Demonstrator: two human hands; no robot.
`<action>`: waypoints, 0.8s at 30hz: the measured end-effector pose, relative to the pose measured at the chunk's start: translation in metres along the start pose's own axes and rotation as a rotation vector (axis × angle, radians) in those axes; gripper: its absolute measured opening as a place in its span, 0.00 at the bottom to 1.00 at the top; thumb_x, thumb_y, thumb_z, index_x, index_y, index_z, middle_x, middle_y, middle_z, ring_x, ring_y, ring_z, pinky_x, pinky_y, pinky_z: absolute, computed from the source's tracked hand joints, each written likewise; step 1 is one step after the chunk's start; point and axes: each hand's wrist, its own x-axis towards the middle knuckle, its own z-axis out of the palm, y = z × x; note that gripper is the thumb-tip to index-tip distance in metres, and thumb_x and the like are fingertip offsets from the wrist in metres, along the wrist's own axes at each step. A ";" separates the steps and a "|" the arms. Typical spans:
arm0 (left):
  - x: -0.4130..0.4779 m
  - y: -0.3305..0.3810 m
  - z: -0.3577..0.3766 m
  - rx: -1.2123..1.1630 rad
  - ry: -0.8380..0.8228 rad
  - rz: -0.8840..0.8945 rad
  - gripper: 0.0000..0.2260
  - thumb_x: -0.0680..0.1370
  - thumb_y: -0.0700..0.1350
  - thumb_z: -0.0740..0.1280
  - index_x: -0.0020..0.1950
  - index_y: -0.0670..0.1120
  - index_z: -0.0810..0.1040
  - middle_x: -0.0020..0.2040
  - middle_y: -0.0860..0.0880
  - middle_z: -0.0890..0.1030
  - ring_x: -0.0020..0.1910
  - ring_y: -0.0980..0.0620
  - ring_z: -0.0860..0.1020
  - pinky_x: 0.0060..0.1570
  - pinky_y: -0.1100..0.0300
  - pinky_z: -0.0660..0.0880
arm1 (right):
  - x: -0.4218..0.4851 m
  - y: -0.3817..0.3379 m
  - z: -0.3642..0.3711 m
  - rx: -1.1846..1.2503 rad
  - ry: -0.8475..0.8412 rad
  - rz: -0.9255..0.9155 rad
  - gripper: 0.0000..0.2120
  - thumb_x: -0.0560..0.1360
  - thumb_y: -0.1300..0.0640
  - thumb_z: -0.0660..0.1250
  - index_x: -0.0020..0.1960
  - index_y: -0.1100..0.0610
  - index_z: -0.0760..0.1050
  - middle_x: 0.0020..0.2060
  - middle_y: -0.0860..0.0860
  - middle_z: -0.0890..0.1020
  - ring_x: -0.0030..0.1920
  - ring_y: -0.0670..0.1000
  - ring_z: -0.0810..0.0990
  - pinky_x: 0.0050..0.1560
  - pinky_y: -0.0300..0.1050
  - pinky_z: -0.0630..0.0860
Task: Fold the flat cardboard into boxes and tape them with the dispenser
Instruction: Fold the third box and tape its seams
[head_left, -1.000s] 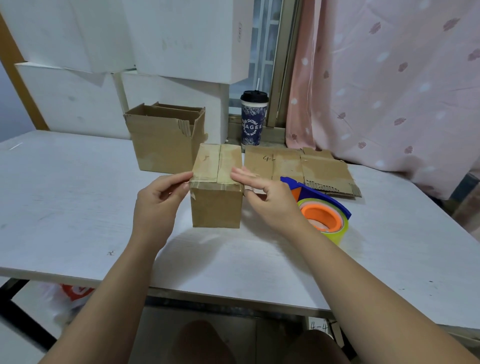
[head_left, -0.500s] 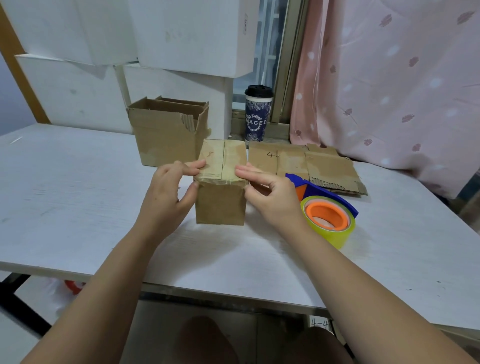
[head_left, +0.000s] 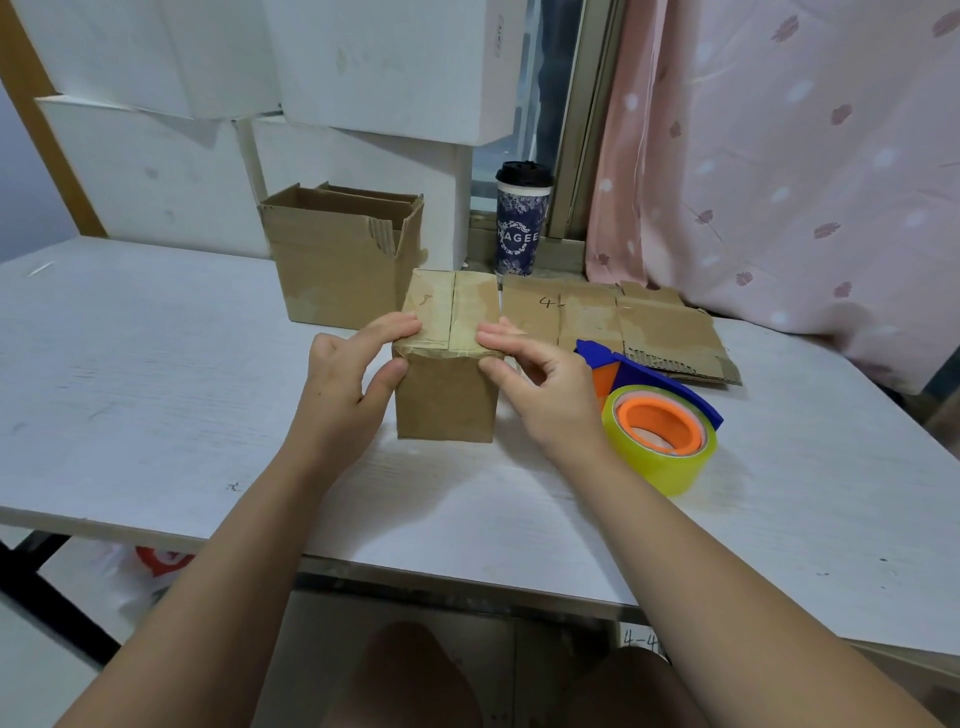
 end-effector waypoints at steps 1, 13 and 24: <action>0.000 0.001 0.000 -0.019 0.002 -0.016 0.19 0.81 0.39 0.60 0.62 0.64 0.68 0.63 0.69 0.69 0.50 0.56 0.63 0.54 0.70 0.62 | 0.001 0.000 0.000 0.014 -0.004 0.004 0.14 0.73 0.65 0.70 0.55 0.50 0.79 0.55 0.45 0.81 0.65 0.41 0.73 0.69 0.41 0.67; 0.023 0.031 -0.011 0.082 -0.124 -0.074 0.23 0.75 0.66 0.47 0.53 0.59 0.78 0.52 0.55 0.72 0.55 0.52 0.64 0.53 0.62 0.58 | 0.010 -0.004 -0.016 -0.151 -0.125 -0.018 0.12 0.77 0.52 0.67 0.53 0.59 0.83 0.57 0.47 0.82 0.64 0.39 0.74 0.66 0.41 0.69; 0.033 0.019 -0.023 0.009 -0.170 -0.064 0.09 0.73 0.51 0.70 0.52 0.61 0.79 0.50 0.61 0.75 0.55 0.56 0.66 0.51 0.65 0.62 | 0.016 -0.006 -0.016 -0.211 -0.138 0.013 0.09 0.73 0.59 0.72 0.53 0.53 0.83 0.51 0.39 0.80 0.60 0.36 0.75 0.66 0.36 0.68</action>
